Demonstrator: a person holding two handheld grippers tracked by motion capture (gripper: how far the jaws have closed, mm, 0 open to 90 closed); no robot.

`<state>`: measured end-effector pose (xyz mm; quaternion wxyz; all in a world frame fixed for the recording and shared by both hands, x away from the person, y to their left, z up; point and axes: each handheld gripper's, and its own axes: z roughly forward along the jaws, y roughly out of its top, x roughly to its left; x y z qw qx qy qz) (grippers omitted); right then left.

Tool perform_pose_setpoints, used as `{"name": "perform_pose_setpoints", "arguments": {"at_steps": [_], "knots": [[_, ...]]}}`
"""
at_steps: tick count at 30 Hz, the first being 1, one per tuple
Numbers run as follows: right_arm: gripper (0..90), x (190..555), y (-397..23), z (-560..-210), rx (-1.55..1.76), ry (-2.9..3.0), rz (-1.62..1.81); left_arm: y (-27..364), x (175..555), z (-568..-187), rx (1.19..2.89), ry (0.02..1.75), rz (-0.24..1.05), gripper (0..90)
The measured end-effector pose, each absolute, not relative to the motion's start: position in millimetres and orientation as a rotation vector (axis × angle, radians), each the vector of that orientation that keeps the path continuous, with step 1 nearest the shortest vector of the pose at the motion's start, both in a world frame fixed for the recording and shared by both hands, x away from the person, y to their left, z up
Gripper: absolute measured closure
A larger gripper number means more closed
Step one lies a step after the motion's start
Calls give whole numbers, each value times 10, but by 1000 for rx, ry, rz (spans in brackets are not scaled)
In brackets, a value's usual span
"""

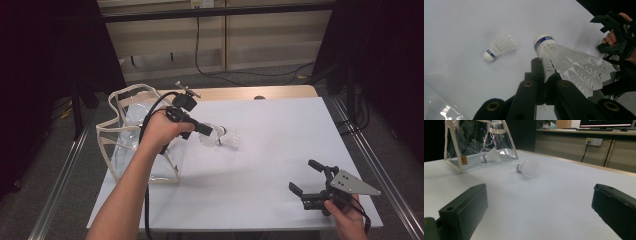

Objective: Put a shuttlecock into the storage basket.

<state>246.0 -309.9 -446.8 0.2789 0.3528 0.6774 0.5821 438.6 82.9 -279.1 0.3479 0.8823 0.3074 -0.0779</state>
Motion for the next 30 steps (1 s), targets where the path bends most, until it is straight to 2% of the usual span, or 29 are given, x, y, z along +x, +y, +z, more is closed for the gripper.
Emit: {"name": "perform_pose_setpoints", "arguments": {"at_steps": [30], "knots": [[4,2463,-3102,-4466,938,1818,1558,907,4427,-2552,2285,827,-199,899]]}}
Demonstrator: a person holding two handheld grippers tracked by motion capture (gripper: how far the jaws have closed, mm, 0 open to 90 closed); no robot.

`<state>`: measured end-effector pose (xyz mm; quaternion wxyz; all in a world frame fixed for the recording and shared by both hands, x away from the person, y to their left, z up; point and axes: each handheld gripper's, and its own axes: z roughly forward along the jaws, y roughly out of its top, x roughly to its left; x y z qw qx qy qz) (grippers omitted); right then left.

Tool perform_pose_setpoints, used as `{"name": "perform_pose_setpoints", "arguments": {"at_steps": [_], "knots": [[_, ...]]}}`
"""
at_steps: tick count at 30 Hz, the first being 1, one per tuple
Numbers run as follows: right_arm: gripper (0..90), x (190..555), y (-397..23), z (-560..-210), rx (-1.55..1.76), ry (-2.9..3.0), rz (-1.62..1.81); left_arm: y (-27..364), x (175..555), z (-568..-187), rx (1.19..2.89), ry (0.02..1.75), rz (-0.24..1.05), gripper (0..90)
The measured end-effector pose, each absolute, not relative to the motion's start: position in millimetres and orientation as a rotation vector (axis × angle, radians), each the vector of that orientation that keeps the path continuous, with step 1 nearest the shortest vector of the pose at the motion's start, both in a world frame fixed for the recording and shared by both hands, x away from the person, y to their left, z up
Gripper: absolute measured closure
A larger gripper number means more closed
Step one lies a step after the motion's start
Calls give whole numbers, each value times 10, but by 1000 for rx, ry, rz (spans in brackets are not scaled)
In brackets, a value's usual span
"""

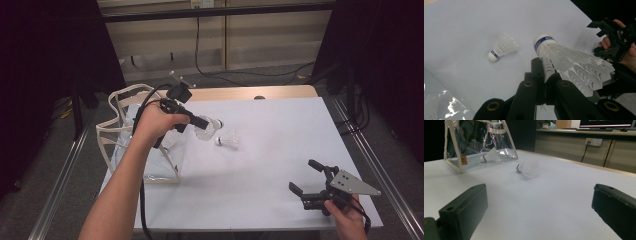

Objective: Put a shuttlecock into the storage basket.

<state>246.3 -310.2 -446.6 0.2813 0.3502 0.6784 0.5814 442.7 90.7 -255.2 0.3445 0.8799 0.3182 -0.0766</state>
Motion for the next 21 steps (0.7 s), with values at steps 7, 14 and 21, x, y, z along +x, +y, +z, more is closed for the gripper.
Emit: {"name": "perform_pose_setpoints", "arguments": {"at_steps": [7,14,21], "knots": [[4,2464,-3097,-4467,938,1817,1557,930,4426,-2495,2275,846,-200,899],[4,2465,-3099,-4467,936,1819,1557,964,4444,-2456,2283,843,-201,899],[4,2464,-3100,-4467,937,1820,1556,987,4460,-2407,2283,845,-189,899]]}}
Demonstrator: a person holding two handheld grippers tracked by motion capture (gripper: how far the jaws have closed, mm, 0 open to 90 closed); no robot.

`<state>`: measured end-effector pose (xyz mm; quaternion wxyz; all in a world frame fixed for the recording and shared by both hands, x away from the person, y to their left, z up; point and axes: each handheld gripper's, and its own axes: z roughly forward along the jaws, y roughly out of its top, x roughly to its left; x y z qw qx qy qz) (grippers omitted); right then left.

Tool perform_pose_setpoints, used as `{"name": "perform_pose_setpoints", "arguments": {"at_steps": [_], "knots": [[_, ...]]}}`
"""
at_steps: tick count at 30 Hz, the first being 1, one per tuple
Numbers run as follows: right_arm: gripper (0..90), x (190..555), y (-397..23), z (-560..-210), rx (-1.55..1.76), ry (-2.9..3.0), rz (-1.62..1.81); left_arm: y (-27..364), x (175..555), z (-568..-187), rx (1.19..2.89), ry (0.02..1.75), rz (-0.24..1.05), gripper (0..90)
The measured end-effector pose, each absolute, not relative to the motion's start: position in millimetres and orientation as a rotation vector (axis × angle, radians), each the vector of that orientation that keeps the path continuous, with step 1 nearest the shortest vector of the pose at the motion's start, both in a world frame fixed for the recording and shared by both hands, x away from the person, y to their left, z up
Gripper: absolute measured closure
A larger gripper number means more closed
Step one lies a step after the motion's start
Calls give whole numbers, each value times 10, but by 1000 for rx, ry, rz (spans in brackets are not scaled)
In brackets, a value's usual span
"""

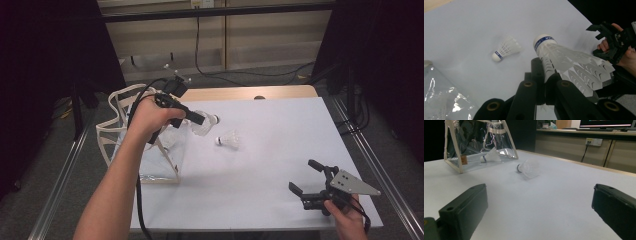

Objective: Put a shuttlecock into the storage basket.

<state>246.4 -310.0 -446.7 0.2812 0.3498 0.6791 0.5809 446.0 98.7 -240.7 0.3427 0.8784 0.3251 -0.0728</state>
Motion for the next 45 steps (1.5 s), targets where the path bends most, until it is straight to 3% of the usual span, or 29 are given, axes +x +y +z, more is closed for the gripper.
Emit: {"name": "perform_pose_setpoints", "arguments": {"at_steps": [45], "knots": [[4,2461,-3097,-4463,939,1813,1558,1132,4523,-2173,2239,917,-126,899]]}}
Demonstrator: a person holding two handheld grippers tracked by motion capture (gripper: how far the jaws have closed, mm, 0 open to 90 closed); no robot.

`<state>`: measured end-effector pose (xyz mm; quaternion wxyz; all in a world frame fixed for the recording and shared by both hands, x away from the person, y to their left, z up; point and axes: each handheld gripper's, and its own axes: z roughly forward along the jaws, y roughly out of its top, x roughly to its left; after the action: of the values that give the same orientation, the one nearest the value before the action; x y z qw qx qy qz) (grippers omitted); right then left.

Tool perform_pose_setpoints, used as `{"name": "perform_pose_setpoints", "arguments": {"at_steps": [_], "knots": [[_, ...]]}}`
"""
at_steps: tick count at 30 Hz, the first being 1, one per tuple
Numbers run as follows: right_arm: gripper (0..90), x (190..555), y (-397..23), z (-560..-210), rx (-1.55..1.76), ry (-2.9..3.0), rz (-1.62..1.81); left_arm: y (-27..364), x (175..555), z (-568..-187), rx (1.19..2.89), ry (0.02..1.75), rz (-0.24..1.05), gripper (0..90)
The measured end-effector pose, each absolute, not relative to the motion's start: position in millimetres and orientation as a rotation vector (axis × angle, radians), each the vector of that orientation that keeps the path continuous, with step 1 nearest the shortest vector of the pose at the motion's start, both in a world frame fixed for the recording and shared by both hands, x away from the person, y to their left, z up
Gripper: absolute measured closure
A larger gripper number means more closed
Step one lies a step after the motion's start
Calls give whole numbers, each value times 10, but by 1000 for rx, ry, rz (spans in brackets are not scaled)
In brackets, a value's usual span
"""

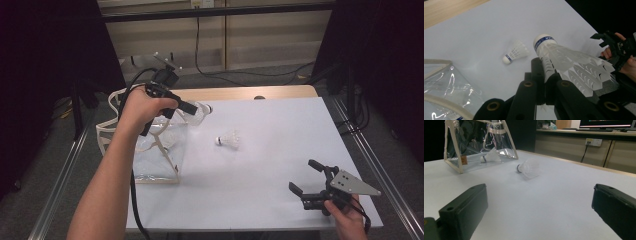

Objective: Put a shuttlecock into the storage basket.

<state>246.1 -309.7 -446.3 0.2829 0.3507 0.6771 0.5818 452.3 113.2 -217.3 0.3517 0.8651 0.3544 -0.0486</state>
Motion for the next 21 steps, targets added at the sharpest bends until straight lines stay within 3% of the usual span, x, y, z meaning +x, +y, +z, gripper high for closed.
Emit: {"name": "perform_pose_setpoints", "arguments": {"at_steps": [21], "knots": [[4,2460,-3098,-4462,939,1810,1559,1236,4570,-2066,2230,940,-94,899]]}}
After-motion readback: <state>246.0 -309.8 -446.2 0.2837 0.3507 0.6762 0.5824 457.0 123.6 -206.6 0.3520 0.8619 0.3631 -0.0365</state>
